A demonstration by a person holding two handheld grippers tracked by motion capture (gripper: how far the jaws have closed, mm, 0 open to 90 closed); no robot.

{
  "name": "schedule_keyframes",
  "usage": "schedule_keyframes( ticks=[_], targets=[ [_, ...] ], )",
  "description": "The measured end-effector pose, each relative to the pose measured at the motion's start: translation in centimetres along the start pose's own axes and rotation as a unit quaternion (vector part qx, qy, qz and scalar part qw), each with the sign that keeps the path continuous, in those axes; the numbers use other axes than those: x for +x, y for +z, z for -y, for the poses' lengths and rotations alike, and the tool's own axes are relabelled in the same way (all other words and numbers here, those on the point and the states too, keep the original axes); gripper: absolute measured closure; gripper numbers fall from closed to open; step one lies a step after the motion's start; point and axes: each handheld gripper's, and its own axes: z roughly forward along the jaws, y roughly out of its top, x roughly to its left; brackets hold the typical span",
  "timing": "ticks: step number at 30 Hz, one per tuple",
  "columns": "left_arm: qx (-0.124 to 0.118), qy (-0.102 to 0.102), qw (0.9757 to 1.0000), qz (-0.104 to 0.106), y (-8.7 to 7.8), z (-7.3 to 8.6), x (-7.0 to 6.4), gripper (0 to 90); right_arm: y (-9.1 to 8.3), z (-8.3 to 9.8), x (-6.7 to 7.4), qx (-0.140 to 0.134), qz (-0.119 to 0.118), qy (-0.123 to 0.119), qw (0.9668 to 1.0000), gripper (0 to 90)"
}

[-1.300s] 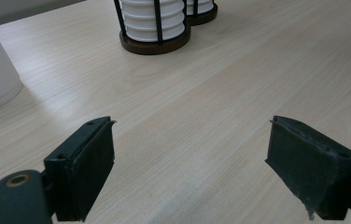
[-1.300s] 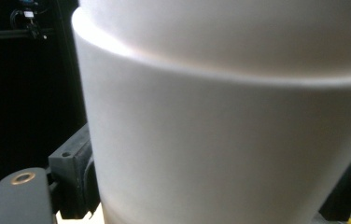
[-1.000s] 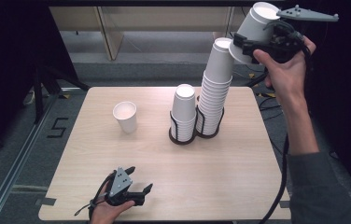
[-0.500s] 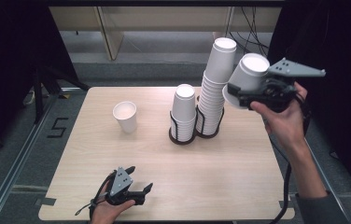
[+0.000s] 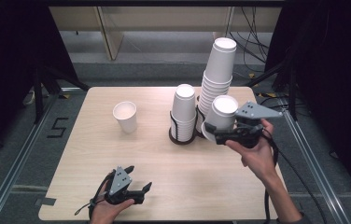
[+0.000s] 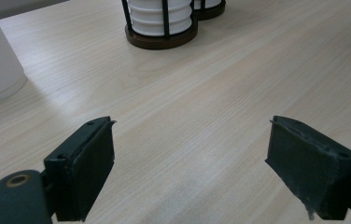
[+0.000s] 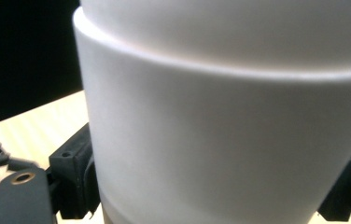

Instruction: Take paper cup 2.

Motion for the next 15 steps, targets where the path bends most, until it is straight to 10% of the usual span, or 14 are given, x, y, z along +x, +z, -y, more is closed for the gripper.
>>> schedule_keyframes(
  ticks=[15],
  targets=[
    [0.002,0.003,1.0,-0.006,0.0,0.1,0.2,14.5,4.5,5.1,2.9,0.029,-0.059,0.01,0.9978,15.9]
  ],
)
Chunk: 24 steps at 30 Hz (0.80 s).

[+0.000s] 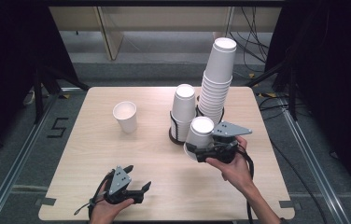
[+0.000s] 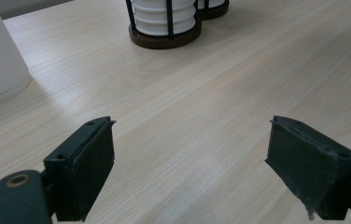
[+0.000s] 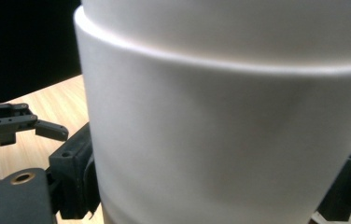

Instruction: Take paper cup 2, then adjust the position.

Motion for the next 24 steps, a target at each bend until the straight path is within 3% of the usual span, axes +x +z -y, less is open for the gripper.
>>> schedule_keyframes(
  ticks=[13,14,15,24],
  targets=[
    [0.001,0.008,1.0,0.0,-0.1,0.0,-0.1,14.6,2.4,2.5,1.5,0.024,-0.038,-0.006,0.999,15.8],
    [-0.001,0.007,1.0,0.001,-0.1,0.0,-0.1,14.5,2.5,2.7,1.7,0.023,-0.043,0.004,0.9988,15.8],
    [-0.001,0.006,1.0,0.001,-0.1,0.0,-0.1,14.5,2.7,2.8,1.7,0.024,-0.047,-0.006,0.9986,15.8],
    [-0.005,0.005,1.0,0.0,-0.2,0.1,-0.2,14.6,3.3,3.2,2.6,0.037,-0.054,-0.004,0.9978,15.8]
  ],
)
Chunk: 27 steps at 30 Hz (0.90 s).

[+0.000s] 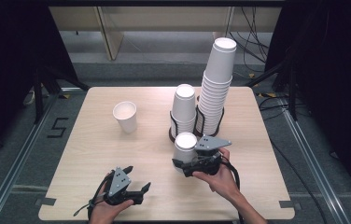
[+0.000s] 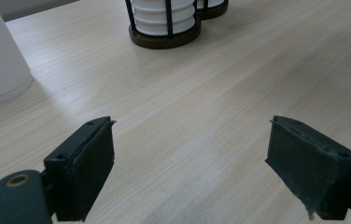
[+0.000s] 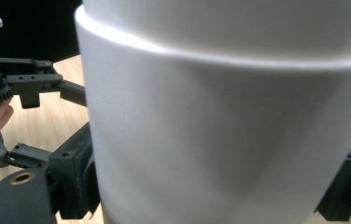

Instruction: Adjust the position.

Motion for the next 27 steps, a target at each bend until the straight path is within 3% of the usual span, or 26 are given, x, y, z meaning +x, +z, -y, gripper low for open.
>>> schedule_keyframes(
  ticks=[4,7,11,14,15,18,21,27],
  targets=[
    [0.0,0.002,1.0,0.0,0.0,0.0,-0.3,14.5,0.3,0.1,0.2,-0.011,-0.001,-0.005,0.9999,15.8],
    [-0.012,-0.007,0.9997,0.019,0.3,-0.2,-0.7,14.5,0.5,0.1,0.5,-0.007,-0.008,0.008,0.9999,15.8],
    [-0.052,-0.022,0.9971,0.051,1.0,-0.5,-1.5,14.5,0.9,0.1,0.7,-0.011,-0.015,0.013,0.9997,15.8],
    [-0.069,-0.016,0.9958,0.059,1.1,-0.5,-2.2,14.4,1.3,0.0,1.0,-0.016,-0.015,0.013,0.9997,15.9],
    [-0.068,-0.014,0.9959,0.059,1.0,-0.6,-2.3,14.5,1.5,0.0,1.3,-0.018,-0.022,0.024,0.9993,15.9],
    [-0.095,-0.023,0.9927,0.071,1.2,-1.0,-2.7,14.5,1.8,0.0,1.8,-0.018,-0.023,0.018,0.9994,16.0],
    [-0.099,-0.024,0.9917,0.079,1.3,-1.2,-3.1,14.5,2.3,0.0,2.3,-0.026,-0.038,0.025,0.9986,16.0],
    [-0.106,-0.041,0.9897,0.088,1.6,-1.6,-3.5,14.4,2.9,0.0,3.3,-0.03,-0.041,0.019,0.9985,16.1]
  ],
)
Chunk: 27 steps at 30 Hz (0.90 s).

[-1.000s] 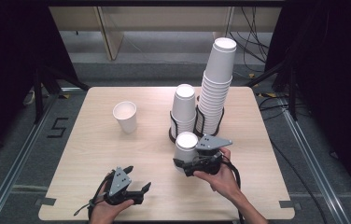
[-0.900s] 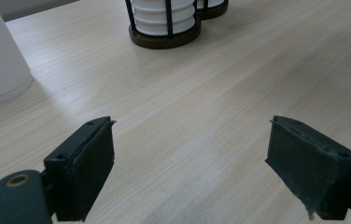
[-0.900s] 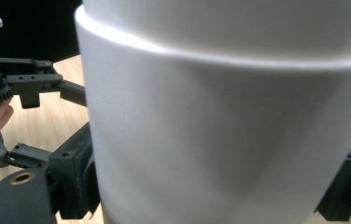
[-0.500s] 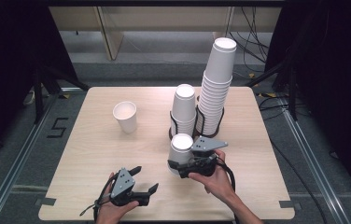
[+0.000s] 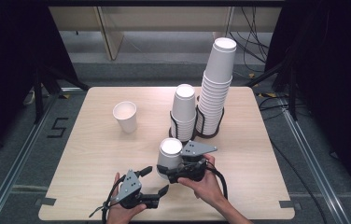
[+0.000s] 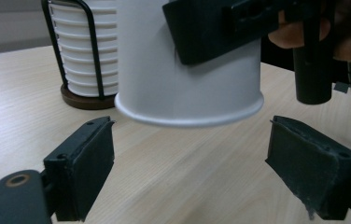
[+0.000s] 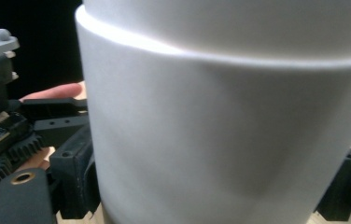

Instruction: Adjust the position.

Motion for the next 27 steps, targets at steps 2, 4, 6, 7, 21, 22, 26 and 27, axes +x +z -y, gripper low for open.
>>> schedule_keyframes(
  ticks=[2,4,6,7,21,22,26,27],
  targets=[
    [-0.001,0.0,1.0,-0.002,0.0,-0.1,0.0,14.4,0.2,0.1,0.3,-0.005,-0.007,-0.003,1.0,16.1],
    [-0.005,0.0,1.0,0.0,0.1,-0.1,0.1,14.0,0.2,0.0,0.7,-0.007,-0.013,-0.002,0.9999,16.2],
    [-0.001,0.005,1.0,-0.004,0.1,-0.1,0.0,10.9,0.3,-0.1,1.0,-0.007,-0.015,-0.009,0.9998,16.2],
    [-0.003,0.007,0.9999,-0.007,0.1,-0.2,0.0,9.3,0.2,-0.1,1.3,-0.004,-0.012,0.003,0.9999,16.2],
    [-0.013,0.013,0.9997,-0.015,0.4,-0.2,-0.4,0.6,0.9,-0.3,3.0,-0.004,-0.032,-0.021,0.9993,16.3],
    [-0.014,0.013,0.9997,-0.016,0.4,-0.3,-0.4,0.6,1.0,-0.3,3.1,-0.011,-0.036,-0.019,0.9991,16.2],
    [-0.016,0.016,0.9996,-0.016,0.5,-0.3,-0.5,1.3,1.0,-0.3,3.3,0.0,-0.04,-0.014,0.9991,16.2],
    [-0.018,0.015,0.9996,-0.015,0.5,-0.3,-0.5,1.4,1.2,-0.2,3.3,-0.012,-0.044,-0.019,0.9988,16.2]
  ],
)
